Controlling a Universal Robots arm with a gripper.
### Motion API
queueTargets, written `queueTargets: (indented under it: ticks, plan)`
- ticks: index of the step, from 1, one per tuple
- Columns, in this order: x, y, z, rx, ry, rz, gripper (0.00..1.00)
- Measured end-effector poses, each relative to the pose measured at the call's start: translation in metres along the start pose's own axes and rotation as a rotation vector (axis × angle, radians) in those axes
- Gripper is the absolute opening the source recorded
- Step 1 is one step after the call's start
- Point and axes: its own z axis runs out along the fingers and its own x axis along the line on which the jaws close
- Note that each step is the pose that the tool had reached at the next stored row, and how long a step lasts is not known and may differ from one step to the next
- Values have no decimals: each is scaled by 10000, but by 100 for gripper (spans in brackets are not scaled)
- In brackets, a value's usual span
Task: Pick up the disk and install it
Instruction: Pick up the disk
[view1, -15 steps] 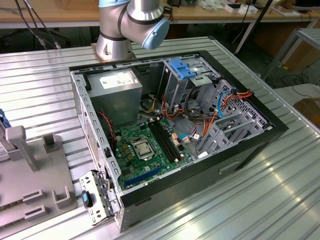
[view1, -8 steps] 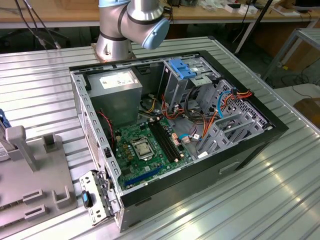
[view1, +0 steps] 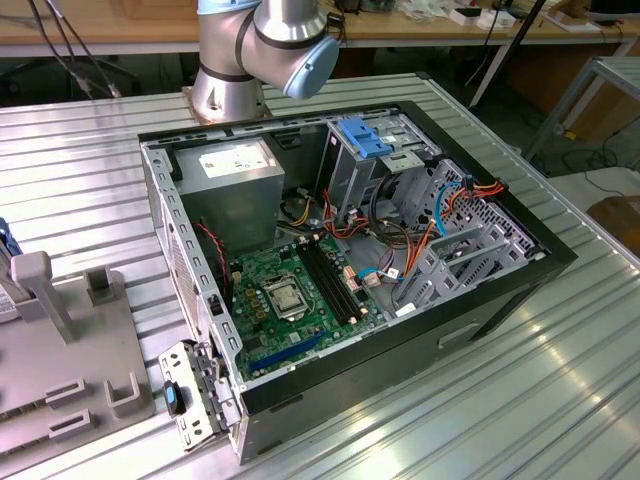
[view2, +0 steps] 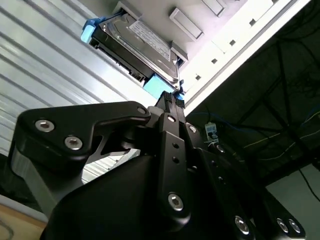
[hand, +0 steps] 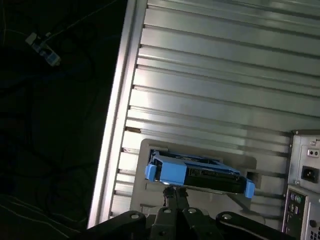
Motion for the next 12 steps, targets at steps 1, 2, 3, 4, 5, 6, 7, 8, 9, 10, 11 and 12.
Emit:
queueTargets:
  ticks: [1, 2, 3, 4, 5, 6, 7, 8, 9, 10, 11, 12]
  plan:
    - [0, 0, 0, -4, 9, -177, 11]
    - [0, 0, 0, -13, 27, -576, 11]
    - [0, 0, 1, -24, 47, -1021, 11]
    - [0, 0, 2, -35, 66, -1446, 11]
    - [0, 0, 2, -39, 73, -1615, 11]
    - [0, 0, 2, -43, 81, -1783, 11]
    - [0, 0, 3, -47, 89, -1957, 11]
    - [0, 0, 3, -52, 98, -2159, 11]
    - [0, 0, 4, -57, 105, -2338, 11]
    - [0, 0, 4, -61, 114, -2525, 11]
    - [0, 0, 4, -66, 122, -2709, 11]
    - [0, 0, 4, -70, 130, -2888, 11]
